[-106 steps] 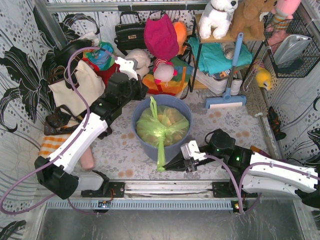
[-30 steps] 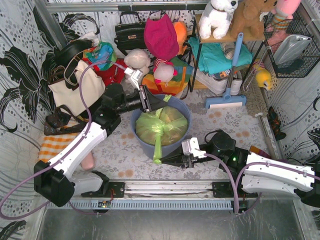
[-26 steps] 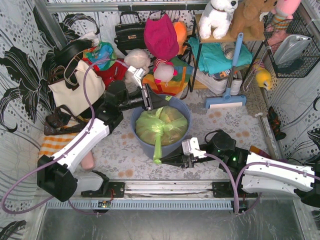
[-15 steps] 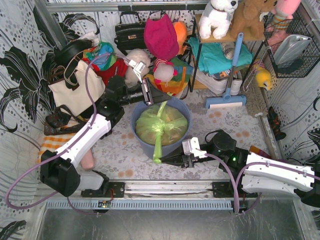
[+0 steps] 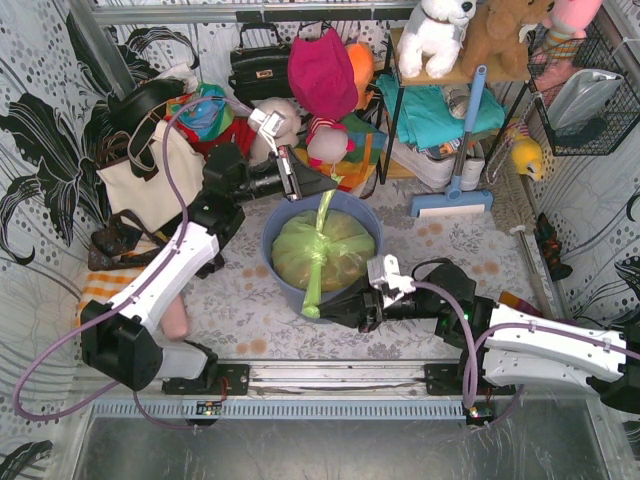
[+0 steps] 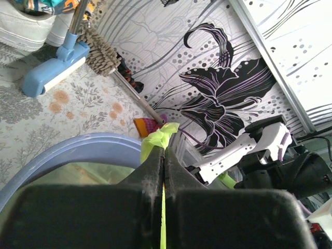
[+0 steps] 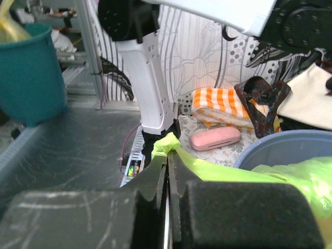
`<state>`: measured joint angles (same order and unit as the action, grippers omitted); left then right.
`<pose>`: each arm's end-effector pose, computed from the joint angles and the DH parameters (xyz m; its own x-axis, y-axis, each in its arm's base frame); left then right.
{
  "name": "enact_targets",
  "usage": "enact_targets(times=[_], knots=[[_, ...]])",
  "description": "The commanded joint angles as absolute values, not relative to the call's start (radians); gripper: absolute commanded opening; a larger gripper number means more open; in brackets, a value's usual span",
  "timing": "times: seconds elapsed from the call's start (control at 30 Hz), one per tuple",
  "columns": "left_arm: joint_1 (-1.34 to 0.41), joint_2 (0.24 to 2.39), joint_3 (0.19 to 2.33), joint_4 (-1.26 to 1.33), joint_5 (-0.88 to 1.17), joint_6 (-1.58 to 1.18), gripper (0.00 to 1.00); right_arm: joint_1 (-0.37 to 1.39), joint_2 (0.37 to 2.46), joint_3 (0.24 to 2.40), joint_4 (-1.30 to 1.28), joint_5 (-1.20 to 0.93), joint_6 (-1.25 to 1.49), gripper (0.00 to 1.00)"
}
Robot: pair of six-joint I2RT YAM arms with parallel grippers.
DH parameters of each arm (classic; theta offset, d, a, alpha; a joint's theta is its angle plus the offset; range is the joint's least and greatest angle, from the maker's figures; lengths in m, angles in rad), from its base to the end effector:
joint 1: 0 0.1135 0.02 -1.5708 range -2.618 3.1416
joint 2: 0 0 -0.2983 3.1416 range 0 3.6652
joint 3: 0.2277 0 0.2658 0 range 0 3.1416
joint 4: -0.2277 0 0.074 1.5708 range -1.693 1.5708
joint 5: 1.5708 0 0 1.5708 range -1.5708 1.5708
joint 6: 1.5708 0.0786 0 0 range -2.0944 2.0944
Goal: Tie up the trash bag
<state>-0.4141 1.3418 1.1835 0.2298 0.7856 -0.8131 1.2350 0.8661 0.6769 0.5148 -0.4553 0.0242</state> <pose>0.2950 -0.1904 0.4317 -0.6308 -0.2837 -0.7222 0.6868 0.2288 -0.6898 0.0429 0.2279 0.3972 0.0815 0.2996 -0.9506 -0.9875 -0.1047 -0.1177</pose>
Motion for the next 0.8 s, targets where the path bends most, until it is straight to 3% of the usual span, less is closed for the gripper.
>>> enact_targets(times=[0.0, 0.47, 0.77], knots=[[-0.401, 1.3, 1.218, 0.187, 0.763, -0.751, 0.01, 1.243, 0.883, 0.749, 0.571, -0.289, 0.289, 0.0], [-0.367, 1.306, 1.257, 0.082, 0.641, -0.63, 0.0, 1.243, 1.045, 0.88, 0.958, -0.345, 0.529, 0.0], [-0.353, 1.393, 1.344, 0.019, 0.58, -0.555, 0.0, 1.243, 1.036, 0.919, 0.945, -0.42, 0.572, 0.0]])
